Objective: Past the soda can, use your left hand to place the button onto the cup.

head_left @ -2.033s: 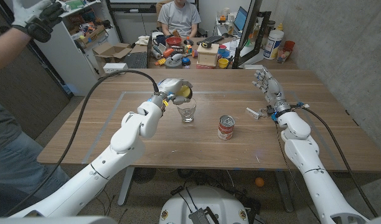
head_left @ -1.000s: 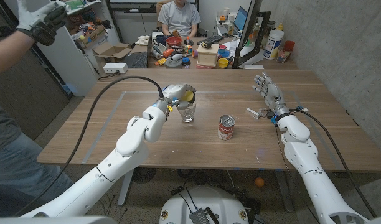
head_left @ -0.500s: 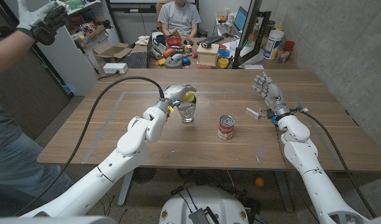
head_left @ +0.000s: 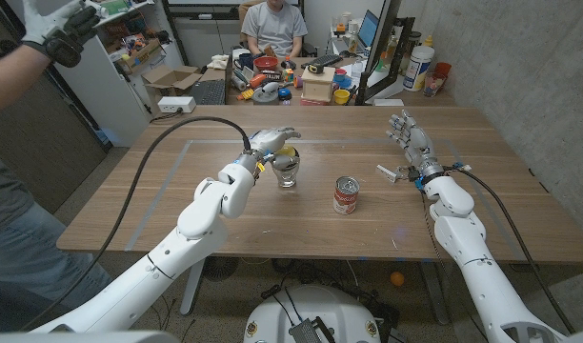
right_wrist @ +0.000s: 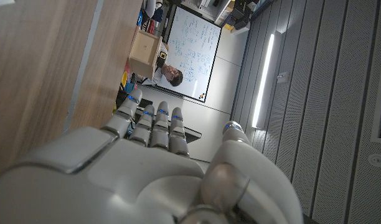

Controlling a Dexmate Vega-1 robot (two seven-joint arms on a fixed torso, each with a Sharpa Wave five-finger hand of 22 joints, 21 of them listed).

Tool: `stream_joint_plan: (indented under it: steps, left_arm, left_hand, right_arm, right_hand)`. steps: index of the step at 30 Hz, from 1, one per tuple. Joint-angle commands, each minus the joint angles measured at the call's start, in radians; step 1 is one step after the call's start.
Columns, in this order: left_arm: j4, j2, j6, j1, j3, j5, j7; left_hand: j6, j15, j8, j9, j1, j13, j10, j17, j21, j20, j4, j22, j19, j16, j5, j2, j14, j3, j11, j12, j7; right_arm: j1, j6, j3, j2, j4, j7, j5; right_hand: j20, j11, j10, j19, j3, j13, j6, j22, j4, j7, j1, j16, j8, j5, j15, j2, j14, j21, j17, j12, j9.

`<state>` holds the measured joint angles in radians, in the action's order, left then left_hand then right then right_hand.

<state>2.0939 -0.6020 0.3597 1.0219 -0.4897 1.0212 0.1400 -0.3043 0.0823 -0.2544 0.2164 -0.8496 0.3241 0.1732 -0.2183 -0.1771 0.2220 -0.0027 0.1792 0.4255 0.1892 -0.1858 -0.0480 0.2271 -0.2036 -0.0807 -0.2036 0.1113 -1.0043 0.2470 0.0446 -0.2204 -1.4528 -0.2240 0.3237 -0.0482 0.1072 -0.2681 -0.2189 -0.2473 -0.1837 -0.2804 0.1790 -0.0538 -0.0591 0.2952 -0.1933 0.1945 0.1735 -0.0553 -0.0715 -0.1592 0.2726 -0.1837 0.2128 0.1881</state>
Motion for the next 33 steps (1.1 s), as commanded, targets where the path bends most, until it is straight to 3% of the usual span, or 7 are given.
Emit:
stream_joint_plan:
  steps: [1,8,23,25,27,30,33]
  left_arm:
    - [-0.003,0.026,-0.124,0.067,0.102,-0.209,-0.196]
    - [-0.029,0.054,-0.298,0.135,0.192,-0.400,-0.400]
    - [-0.074,0.076,-0.553,0.287,0.400,-0.900,-0.352]
    - [-0.088,0.083,-0.584,0.306,0.425,-0.940,-0.352]
    - [-0.101,0.087,-0.606,0.318,0.448,-0.982,-0.342]
    - [-0.125,0.094,-0.638,0.319,0.478,-1.072,-0.307]
    - [-0.153,0.099,-0.660,0.308,0.502,-1.187,-0.248]
  left_hand:
    - [-0.023,-0.025,-0.005,0.005,0.065,-0.007,0.031,-0.001,0.001,-0.002,0.046,0.004,-0.047,0.012,-0.011,-0.022,0.010,0.013,0.000,-0.014,-0.002]
    - [-0.029,-0.046,-0.003,0.003,0.103,-0.014,0.053,0.002,0.004,-0.005,0.075,0.006,-0.118,0.014,-0.015,-0.048,0.015,0.016,-0.013,-0.019,-0.005]
    - [0.116,-0.041,0.055,-0.001,0.234,-0.037,0.008,0.007,-0.008,-0.013,0.146,0.009,-0.194,-0.002,-0.021,-0.035,-0.048,0.075,0.020,0.001,-0.048]
    - [0.119,-0.052,0.053,-0.003,0.262,-0.046,0.012,0.010,-0.013,-0.104,0.153,0.008,-0.208,0.003,-0.027,-0.028,-0.050,0.092,0.046,-0.003,-0.050]
    - [0.118,-0.055,0.051,-0.004,0.273,-0.051,0.020,0.013,-0.018,-0.147,0.152,0.006,-0.205,0.006,-0.031,-0.024,-0.046,0.099,0.051,-0.007,-0.062]
    - [0.138,-0.060,0.058,-0.007,0.283,-0.059,0.023,0.016,-0.021,-0.188,0.149,0.004,-0.202,0.004,-0.035,-0.015,-0.050,0.109,0.061,-0.007,-0.091]
    - [0.155,-0.068,0.063,-0.008,0.290,-0.064,0.014,0.018,-0.020,-0.200,0.148,0.004,-0.209,0.000,-0.038,-0.010,-0.060,0.115,0.056,-0.003,-0.100]
  right_arm:
    - [-0.018,0.013,-0.010,-0.001,-0.049,0.017,-0.017]
    - [-0.051,0.027,-0.024,-0.007,-0.112,0.037,-0.030]
    - [-0.121,0.055,-0.060,-0.011,-0.205,0.086,-0.040]
    - [-0.132,0.071,-0.066,-0.013,-0.217,0.095,-0.050]
    - [-0.141,0.079,-0.072,-0.009,-0.231,0.111,-0.054]
    - [-0.152,0.090,-0.082,-0.014,-0.254,0.131,-0.071]
    - [-0.163,0.095,-0.092,-0.017,-0.278,0.153,-0.084]
  right_hand:
    - [0.017,0.000,-0.006,0.005,0.002,-0.003,-0.007,0.004,-0.006,0.002,0.004,0.003,0.004,0.006,0.001,0.002,-0.010,-0.008,-0.002,0.004,0.004]
    - [0.025,-0.001,-0.009,0.011,0.002,-0.003,-0.010,0.005,-0.006,0.000,0.004,0.003,0.005,0.006,-0.001,0.001,-0.011,-0.012,-0.002,0.005,0.004]
    - [0.030,-0.001,-0.009,0.014,0.002,-0.003,-0.012,0.005,-0.007,0.000,0.003,0.005,0.005,0.007,-0.003,-0.001,-0.006,-0.018,-0.002,0.004,0.004]
    - [0.029,-0.002,-0.010,0.017,0.003,-0.003,-0.013,0.005,-0.007,-0.001,0.003,0.005,0.005,0.006,-0.003,-0.001,-0.006,-0.020,-0.002,0.005,0.004]
    - [0.030,-0.001,-0.010,0.020,0.003,-0.003,-0.013,0.005,-0.007,-0.002,0.002,0.005,0.005,0.006,-0.003,-0.001,-0.005,-0.022,-0.002,0.005,0.004]
    - [0.031,0.003,-0.014,0.020,0.004,-0.003,-0.024,0.006,-0.007,-0.029,0.000,0.005,0.009,0.006,-0.004,-0.001,-0.004,-0.025,-0.002,0.006,0.004]
    - [0.031,0.004,-0.016,0.020,0.005,-0.003,-0.029,0.006,-0.007,-0.039,-0.001,0.006,0.010,0.006,-0.003,0.000,-0.003,-0.026,-0.002,0.006,0.004]
